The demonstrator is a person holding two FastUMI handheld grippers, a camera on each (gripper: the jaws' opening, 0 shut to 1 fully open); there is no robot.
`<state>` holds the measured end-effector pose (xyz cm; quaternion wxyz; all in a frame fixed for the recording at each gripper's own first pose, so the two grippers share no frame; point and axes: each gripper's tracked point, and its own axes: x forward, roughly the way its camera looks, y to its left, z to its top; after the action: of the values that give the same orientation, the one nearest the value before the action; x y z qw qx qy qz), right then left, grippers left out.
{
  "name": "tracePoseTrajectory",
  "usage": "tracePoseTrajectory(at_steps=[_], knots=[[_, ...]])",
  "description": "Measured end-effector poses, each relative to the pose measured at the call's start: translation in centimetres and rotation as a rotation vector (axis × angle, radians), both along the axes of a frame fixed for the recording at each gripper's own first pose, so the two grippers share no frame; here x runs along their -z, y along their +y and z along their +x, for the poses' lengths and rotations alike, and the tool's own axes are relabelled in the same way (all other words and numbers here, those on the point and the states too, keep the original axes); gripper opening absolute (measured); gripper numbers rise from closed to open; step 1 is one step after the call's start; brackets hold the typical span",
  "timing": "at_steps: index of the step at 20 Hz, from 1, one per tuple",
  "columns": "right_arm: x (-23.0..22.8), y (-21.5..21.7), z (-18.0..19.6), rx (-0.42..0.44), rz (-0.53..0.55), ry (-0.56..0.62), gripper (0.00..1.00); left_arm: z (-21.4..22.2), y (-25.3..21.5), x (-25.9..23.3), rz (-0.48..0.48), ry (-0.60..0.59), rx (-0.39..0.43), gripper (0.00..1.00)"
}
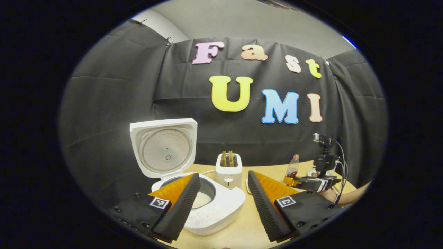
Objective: Close the left gripper, press the button to open the rice cooker; take a wooden spoon from the chopstick holder with the right hand, scoop a spoonful of rice and pour it into the rice cooker, then put the wooden spoon back into the chopstick holder.
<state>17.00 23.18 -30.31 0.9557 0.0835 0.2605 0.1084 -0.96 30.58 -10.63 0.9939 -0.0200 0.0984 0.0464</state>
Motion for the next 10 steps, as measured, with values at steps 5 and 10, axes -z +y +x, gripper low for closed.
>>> tracePoseTrajectory(at_steps=[5, 10], knots=[[0.0, -0.3, -0.6, 0.091, 0.31, 0.122, 0.03, 0.6, -0.8, -0.1, 0.006, -0.001, 0.007, 0.94], [-4.4, -5.7, 0.0, 0.221, 0.541, 0.088, 0.03, 0.7, -2.0, -0.8, 0.003, -0.018, 0.03, 0.96]])
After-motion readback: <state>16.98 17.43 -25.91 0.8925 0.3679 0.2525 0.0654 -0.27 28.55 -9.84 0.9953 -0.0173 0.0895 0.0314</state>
